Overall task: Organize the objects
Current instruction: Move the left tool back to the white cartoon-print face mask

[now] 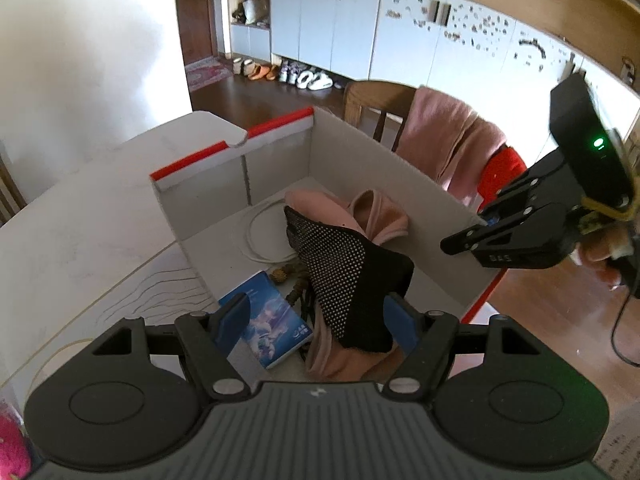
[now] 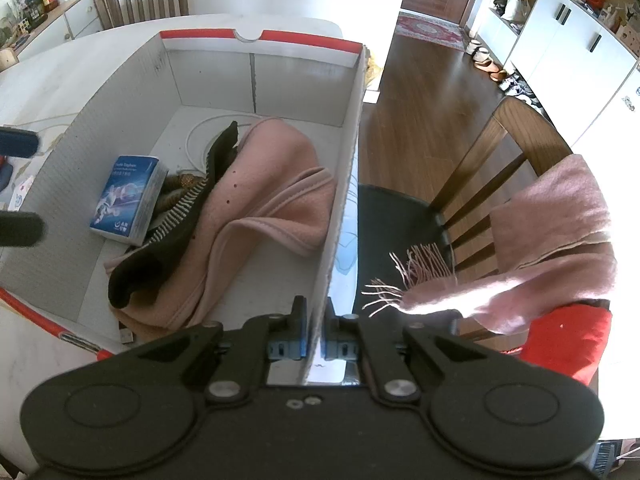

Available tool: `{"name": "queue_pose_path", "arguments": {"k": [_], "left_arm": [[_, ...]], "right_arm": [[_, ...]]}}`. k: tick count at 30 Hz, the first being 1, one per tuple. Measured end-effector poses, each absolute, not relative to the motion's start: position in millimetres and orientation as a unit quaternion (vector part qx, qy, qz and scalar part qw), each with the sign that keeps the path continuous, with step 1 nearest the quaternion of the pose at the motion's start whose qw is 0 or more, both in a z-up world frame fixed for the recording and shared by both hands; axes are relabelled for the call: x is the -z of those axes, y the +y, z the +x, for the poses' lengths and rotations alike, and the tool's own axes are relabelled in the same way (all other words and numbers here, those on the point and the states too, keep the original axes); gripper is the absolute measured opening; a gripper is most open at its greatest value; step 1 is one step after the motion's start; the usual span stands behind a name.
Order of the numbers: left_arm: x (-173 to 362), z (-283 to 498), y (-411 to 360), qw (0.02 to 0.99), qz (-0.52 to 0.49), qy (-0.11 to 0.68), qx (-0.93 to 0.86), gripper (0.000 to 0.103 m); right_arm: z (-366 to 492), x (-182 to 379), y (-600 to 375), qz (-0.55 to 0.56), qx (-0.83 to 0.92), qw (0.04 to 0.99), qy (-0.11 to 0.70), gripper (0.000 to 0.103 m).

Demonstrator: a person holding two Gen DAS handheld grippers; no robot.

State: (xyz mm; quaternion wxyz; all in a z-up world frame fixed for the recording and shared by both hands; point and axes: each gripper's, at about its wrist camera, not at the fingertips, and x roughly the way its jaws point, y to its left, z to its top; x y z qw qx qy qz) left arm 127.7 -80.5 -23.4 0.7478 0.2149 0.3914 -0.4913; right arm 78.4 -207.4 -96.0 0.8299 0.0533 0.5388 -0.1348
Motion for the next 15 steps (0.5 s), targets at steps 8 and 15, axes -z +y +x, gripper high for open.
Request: {"name": "queue_pose_path", "arguments": {"k": [8, 15], "left_arm": [[5, 138, -37, 0.770, 0.188, 0.391, 0.468, 0.073], [-3, 151, 9, 0.794, 0.172, 0.395, 0.428, 0.073]], "right_arm": [[78, 96, -207, 0.053, 0.135, 0.830, 0.539, 0.005], [78, 96, -208, 0.054, 0.135, 0.829, 0.540, 0.005]]}}
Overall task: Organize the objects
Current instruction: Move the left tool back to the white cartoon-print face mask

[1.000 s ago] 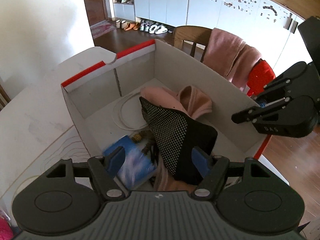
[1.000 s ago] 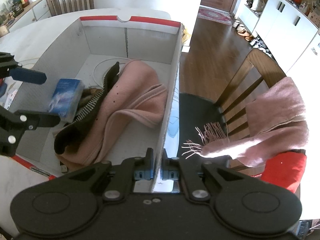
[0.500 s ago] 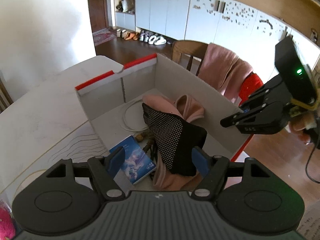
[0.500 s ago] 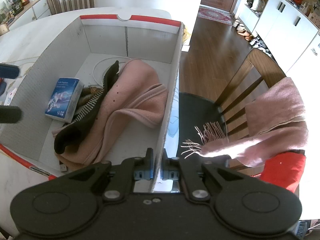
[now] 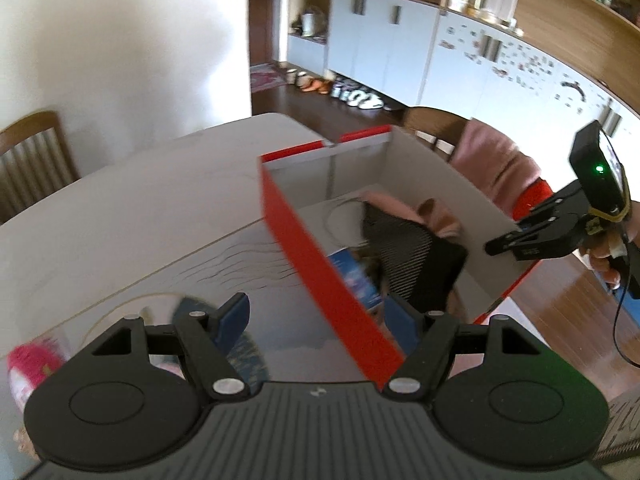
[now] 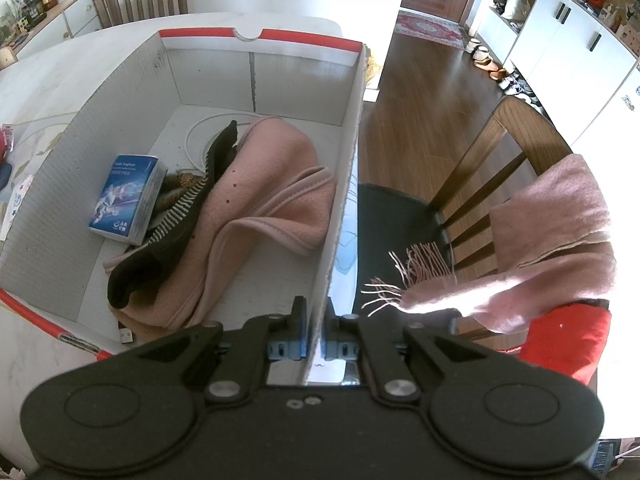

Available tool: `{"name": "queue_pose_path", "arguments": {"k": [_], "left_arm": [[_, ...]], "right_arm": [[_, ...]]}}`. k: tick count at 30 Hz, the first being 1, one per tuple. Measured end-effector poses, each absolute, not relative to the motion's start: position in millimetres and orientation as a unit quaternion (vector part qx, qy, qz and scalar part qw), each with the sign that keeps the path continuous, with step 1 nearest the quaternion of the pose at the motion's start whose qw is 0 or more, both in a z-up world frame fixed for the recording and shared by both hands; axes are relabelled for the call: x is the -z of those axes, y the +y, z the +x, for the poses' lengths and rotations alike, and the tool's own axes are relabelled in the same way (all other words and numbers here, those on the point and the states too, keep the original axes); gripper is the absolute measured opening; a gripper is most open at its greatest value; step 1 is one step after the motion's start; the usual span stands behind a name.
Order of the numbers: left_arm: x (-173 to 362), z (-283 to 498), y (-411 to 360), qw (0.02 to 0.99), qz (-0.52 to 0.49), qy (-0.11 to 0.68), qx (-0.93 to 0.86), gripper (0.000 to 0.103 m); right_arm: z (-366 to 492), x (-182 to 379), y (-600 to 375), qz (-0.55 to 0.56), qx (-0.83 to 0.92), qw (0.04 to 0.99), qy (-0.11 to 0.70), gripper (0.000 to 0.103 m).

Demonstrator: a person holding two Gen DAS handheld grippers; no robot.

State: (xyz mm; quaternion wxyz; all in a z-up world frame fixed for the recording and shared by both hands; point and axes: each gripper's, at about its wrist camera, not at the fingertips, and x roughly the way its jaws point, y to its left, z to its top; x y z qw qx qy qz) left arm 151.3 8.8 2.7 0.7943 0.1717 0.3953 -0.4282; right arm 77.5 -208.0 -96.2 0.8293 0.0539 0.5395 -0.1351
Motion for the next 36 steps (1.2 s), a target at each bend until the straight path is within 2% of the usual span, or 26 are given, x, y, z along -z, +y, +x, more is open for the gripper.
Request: {"name": "queue_pose_path", "arguments": {"k": [2, 4, 8, 16, 27, 36], "left_arm": [[-3, 156, 21, 0.801, 0.168, 0.399, 0.413, 0.074], [-1, 159, 32, 0.806, 0.165, 0.403, 0.400, 0.079], [11, 167, 54, 0.812, 0.159, 0.421, 0.372, 0.083], [54, 177, 75, 0.814, 0.149, 0.452, 0.333, 0.102], [111, 200, 75, 0.808, 0.164, 0.500, 0.267, 0.102], [130, 218, 65, 0.811, 0.157, 0.512, 0.237, 0.102]], "right_arm": [[77, 96, -208, 0.054, 0.135, 0.829, 0.540, 0.005], [77, 96, -208, 0.054, 0.136, 0.829, 0.540, 0.005], [76, 96, -208, 0.054, 0.138, 0.828, 0.540, 0.007], [76, 95, -208, 0.052, 0.140, 0.827, 0.542, 0.008], [78, 96, -206, 0.048, 0.142, 0.825, 0.545, 0.008], [78, 96, -206, 0.048, 0.142, 0.825, 0.545, 0.008]]}}
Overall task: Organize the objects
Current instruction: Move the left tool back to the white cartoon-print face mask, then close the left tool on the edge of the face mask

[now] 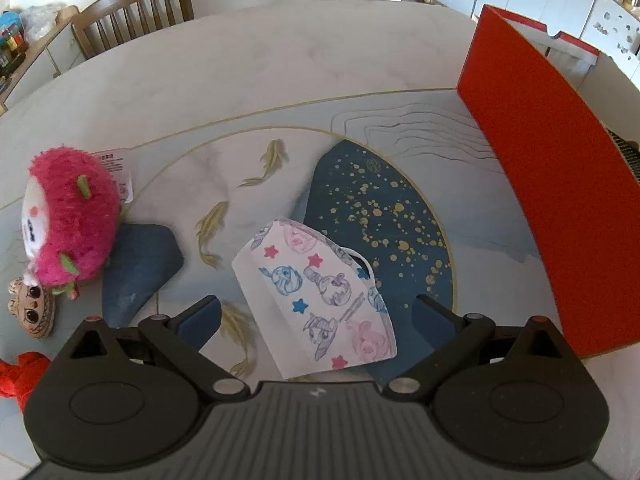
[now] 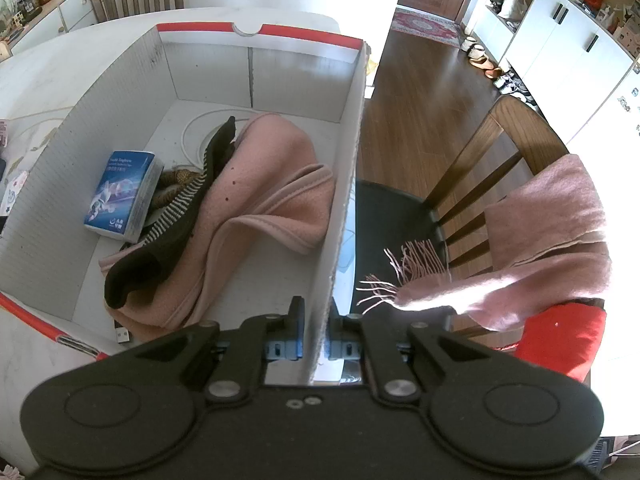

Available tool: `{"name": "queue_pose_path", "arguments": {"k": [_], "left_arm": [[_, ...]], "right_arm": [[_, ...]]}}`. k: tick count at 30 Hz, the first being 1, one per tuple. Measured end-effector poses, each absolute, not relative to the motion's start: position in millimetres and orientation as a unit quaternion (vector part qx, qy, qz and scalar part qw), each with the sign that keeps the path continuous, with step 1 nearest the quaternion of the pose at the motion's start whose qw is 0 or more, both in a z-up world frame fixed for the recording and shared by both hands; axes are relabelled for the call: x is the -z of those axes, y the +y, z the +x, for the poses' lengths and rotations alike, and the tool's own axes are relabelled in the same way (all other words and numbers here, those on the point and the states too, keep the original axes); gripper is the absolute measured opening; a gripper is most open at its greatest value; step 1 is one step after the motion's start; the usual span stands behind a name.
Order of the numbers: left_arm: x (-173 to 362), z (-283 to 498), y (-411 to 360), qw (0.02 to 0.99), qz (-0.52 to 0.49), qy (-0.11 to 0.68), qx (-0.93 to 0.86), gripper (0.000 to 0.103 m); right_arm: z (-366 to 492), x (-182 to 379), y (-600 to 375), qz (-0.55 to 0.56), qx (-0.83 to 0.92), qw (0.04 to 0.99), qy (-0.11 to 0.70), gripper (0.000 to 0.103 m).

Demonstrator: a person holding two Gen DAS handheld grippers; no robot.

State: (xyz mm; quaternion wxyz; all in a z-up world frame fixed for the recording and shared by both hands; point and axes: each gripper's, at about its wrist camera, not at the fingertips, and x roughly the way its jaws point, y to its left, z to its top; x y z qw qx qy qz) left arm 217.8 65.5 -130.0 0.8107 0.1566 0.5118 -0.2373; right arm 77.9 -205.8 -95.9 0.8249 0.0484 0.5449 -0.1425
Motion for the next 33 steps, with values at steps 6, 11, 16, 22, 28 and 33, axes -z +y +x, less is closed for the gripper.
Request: {"name": "queue_pose_path", "arguments": {"k": [6, 11, 16, 22, 28, 33], "left_arm": [[135, 222, 57, 0.812, 0.167, 0.511, 0.227, 0.101], [139, 226, 56, 0.806, 0.159, 0.523, 0.227, 0.088], [137, 227, 57, 0.808, 0.150, 0.522, 0.227, 0.076], [132, 226, 59, 0.812, 0.147, 0.517, 0.228, 0.041], [125, 220, 58, 0.804, 0.147, 0.522, 0.243, 0.018], [103, 212, 57, 0.799, 0.137, 0.522, 0.265, 0.017]], "right_arm": [[78, 96, -206, 0.048, 0.143, 0.825, 0.545, 0.008], [77, 96, -206, 0.049, 0.143, 0.825, 0.545, 0.008], [77, 96, -206, 0.049, 0.143, 0.825, 0.545, 0.008], [78, 96, -206, 0.049, 0.143, 0.824, 0.545, 0.008], [76, 97, -207, 0.048, 0.144, 0.824, 0.546, 0.007], [77, 98, -207, 0.048, 0.145, 0.824, 0.546, 0.006]]}}
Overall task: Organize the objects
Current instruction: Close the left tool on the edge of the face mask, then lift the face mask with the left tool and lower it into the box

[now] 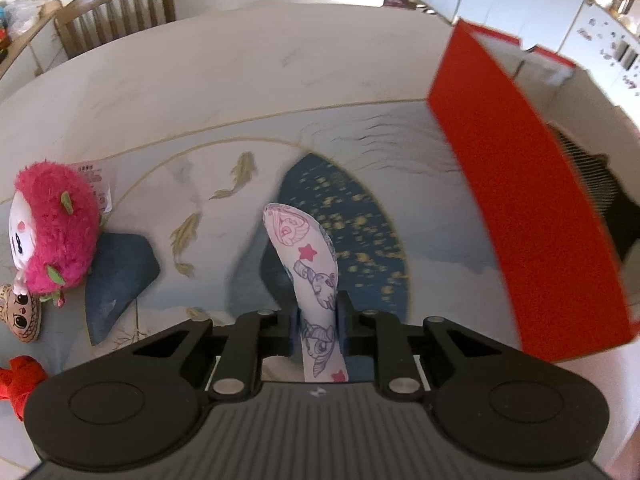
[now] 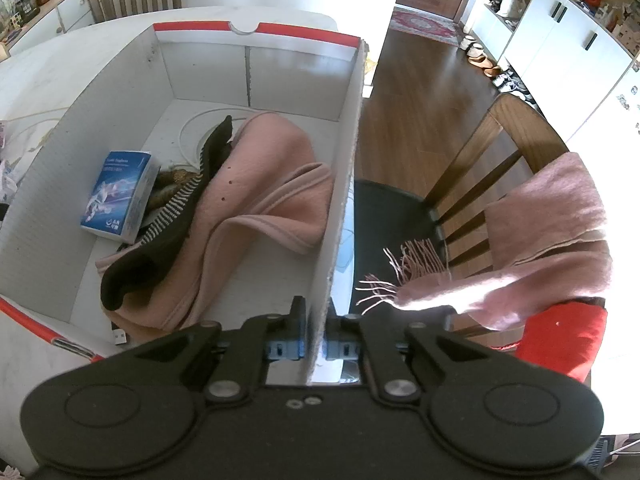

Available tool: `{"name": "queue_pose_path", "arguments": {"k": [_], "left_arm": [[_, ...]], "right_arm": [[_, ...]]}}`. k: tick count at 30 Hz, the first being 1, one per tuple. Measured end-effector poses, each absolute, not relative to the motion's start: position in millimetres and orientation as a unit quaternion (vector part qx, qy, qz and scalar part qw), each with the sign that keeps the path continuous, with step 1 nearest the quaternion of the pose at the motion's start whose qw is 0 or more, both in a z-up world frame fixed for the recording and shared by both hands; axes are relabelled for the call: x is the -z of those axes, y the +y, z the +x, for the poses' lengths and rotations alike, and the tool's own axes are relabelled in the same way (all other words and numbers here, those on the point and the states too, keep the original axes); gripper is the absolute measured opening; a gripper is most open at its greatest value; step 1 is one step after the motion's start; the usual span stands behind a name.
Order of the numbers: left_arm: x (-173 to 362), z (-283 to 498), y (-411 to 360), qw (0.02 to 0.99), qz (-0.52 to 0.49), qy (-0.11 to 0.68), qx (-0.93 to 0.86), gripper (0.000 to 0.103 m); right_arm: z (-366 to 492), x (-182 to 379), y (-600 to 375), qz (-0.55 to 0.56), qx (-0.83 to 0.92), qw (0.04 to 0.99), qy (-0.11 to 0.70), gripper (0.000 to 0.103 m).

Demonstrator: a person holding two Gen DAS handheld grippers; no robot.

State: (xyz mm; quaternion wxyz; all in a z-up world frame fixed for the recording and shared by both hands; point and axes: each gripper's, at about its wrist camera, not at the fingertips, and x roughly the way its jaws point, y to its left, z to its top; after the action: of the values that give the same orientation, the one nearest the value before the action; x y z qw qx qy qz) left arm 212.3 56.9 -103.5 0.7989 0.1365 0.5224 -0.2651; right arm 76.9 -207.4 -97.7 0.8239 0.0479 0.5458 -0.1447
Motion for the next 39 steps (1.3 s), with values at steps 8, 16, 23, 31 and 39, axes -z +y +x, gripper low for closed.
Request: {"name": "queue_pose_path", "arguments": {"k": [8, 16, 23, 31, 39], "left_arm": [[49, 193, 39, 0.793, 0.130, 0.498, 0.326, 0.017], [4, 169, 1, 0.787, 0.142, 0.453, 0.394, 0.017], [-6, 158, -45, 0.773, 0.173, 0.432, 0.432, 0.017], [6, 149, -104, 0.751, 0.210, 0.428, 0.457, 0.017], [39, 157, -150, 0.742, 0.263, 0.436, 0.437, 0.017]], "right_arm": [[77, 98, -208, 0.048, 0.144, 0.824, 0.546, 0.006], [79, 98, -207, 0.047, 0.144, 0.824, 0.545, 0.005], [79, 95, -207, 0.050, 0.140, 0.827, 0.542, 0.005], [78, 94, -207, 0.051, 0.130, 0.830, 0.540, 0.005], [76, 94, -209, 0.051, 0.121, 0.833, 0.537, 0.005]]}}
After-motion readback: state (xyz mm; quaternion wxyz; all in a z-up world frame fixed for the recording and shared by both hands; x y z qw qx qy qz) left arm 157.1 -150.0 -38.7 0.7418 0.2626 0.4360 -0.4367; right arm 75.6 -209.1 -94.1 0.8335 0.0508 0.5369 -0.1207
